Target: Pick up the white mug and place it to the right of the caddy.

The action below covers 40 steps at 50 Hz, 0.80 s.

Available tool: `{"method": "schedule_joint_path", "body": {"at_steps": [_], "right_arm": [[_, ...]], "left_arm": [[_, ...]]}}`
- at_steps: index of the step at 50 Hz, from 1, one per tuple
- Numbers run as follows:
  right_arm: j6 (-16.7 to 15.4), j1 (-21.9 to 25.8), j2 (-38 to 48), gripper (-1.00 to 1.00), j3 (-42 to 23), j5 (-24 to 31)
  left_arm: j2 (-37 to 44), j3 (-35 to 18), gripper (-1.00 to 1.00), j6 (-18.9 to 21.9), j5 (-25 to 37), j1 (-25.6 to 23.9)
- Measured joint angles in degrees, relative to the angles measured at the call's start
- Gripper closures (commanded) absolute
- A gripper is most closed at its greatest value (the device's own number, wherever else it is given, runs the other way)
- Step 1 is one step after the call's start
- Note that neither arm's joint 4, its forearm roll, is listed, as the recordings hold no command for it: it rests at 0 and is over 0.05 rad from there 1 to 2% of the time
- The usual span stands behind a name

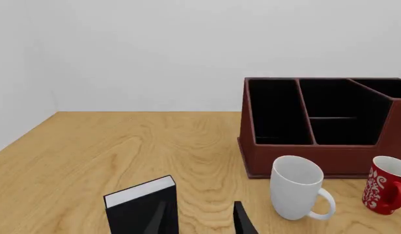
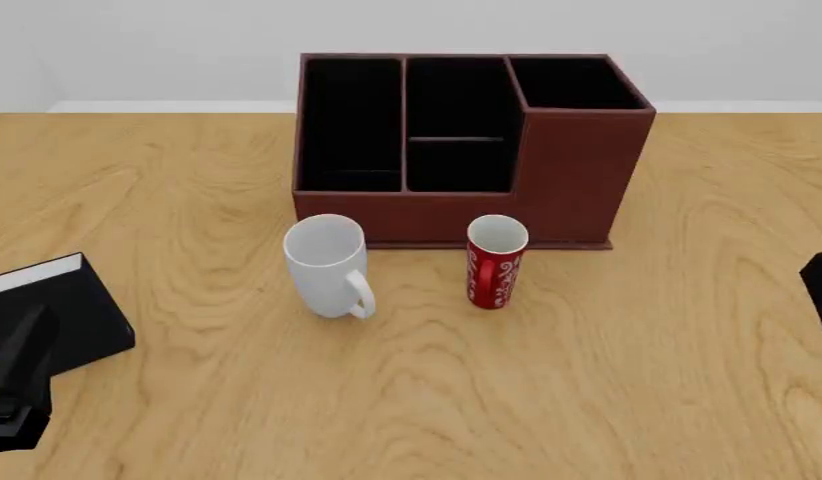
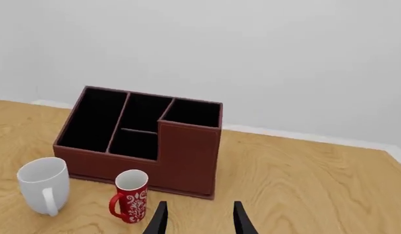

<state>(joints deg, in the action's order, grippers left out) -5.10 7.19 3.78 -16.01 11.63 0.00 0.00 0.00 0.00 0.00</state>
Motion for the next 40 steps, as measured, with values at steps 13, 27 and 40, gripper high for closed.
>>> {"method": "schedule_joint_path", "body": {"at_steps": [13,27,40], "right_arm": [[-3.78,5.3,8.8,-1.0,-8.01,0.69],[-8.15,11.16,17.22,-1.0,-15.64,1.48],[-11.17,15.69,25.55,-1.0,-22.13,1.96]], "left_arm": [[0.0,0.0,-1.0,0.0,0.0,0.0],[0.0,0.0,-1.0,0.0,0.0,0.0],[0.0,0.0,-1.0,0.0,0.0,0.0]]}}
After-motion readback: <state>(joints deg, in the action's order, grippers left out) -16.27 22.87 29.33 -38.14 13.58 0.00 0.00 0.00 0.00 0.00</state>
